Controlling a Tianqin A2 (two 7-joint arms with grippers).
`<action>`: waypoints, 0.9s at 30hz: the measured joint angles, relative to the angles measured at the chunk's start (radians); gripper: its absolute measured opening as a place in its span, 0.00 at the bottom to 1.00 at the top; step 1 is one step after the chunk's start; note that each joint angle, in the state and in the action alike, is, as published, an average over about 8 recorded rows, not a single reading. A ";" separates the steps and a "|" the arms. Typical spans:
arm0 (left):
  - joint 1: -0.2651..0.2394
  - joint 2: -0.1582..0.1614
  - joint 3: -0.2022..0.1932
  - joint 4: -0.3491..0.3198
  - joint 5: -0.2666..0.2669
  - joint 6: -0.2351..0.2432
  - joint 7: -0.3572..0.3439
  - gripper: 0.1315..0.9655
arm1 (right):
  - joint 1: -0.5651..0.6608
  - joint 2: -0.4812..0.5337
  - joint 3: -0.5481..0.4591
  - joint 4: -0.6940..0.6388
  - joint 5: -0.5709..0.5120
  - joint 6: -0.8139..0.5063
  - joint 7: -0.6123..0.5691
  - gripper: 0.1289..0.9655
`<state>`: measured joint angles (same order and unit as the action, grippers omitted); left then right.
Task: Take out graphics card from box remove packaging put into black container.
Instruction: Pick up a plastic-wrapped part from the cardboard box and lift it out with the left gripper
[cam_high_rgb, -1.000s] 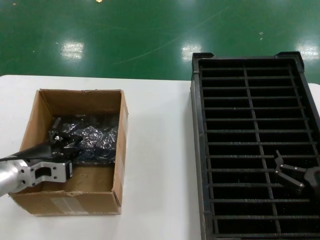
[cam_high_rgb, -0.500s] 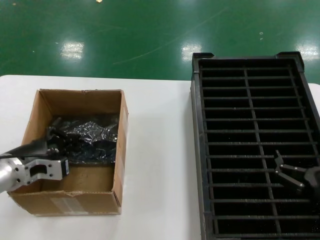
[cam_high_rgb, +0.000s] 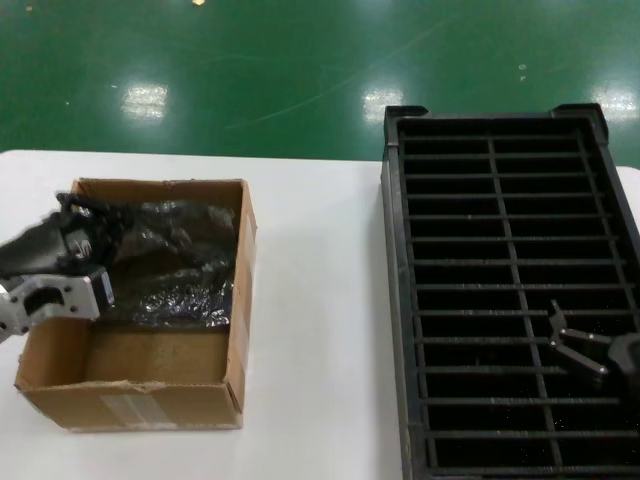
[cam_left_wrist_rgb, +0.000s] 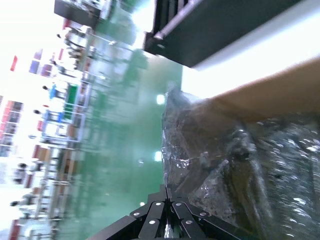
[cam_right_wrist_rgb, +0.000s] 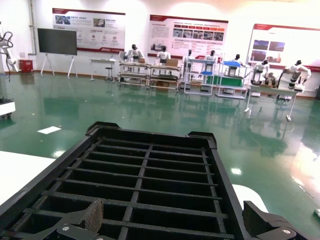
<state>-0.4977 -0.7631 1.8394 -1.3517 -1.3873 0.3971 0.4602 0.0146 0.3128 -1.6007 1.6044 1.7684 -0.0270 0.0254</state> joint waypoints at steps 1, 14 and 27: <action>0.013 -0.008 -0.011 -0.026 0.001 -0.007 -0.010 0.01 | 0.000 0.000 0.000 0.000 0.000 0.000 0.000 1.00; 0.212 -0.109 -0.174 -0.337 -0.028 -0.085 -0.091 0.01 | 0.000 0.000 0.000 0.000 0.000 0.000 0.000 1.00; 0.396 -0.108 -0.273 -0.532 -0.175 -0.098 0.041 0.01 | 0.000 0.000 0.000 0.000 0.000 0.000 0.000 1.00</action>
<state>-0.1021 -0.8713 1.5663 -1.8840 -1.5623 0.2993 0.5016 0.0146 0.3128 -1.6007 1.6044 1.7684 -0.0269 0.0254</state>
